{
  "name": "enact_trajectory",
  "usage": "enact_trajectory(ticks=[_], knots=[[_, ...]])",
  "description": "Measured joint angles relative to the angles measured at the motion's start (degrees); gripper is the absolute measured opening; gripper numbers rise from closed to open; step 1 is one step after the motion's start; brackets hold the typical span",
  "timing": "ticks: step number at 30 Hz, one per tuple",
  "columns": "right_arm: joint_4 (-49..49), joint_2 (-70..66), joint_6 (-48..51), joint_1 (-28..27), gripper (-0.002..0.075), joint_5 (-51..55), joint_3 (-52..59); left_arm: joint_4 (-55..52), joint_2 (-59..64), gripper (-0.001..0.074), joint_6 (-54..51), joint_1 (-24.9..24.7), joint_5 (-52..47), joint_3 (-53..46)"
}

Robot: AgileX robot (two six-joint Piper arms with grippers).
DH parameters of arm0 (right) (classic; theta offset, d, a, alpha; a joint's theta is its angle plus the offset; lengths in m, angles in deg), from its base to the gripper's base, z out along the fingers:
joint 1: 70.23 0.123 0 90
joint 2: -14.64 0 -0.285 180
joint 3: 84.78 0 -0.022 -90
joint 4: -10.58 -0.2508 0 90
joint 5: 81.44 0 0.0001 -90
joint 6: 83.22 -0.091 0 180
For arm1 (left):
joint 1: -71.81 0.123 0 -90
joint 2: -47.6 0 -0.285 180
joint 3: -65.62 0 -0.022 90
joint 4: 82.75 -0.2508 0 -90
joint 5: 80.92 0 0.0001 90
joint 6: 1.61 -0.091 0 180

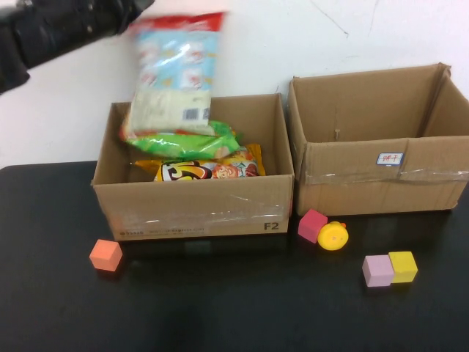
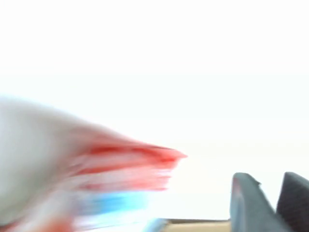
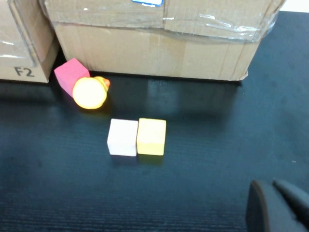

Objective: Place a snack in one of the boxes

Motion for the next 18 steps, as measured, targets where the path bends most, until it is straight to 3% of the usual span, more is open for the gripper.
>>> enact_trajectory(ticks=[3, 10, 13, 18], knots=[[0.0, 0.0, 0.0, 0.0, 0.0, 0.0, 0.0, -1.75, -1.43, 0.0028, -0.65, -0.1, -2.37, 0.09], [0.1, 0.0, 0.0, 0.0, 0.0, 0.0, 0.0, -10.42, -1.45, 0.0002, -1.15, -0.22, -6.6, 0.09], [0.1, 0.0, 0.0, 0.0, 0.0, 0.0, 0.0, -21.18, -1.55, 0.0, -1.06, -0.22, -6.99, 0.09], [0.1, 0.0, -0.09, 0.0, 0.0, 1.84, 0.0, -47.48, -1.55, 0.0, 12.5, -0.22, -6.21, 0.09]])
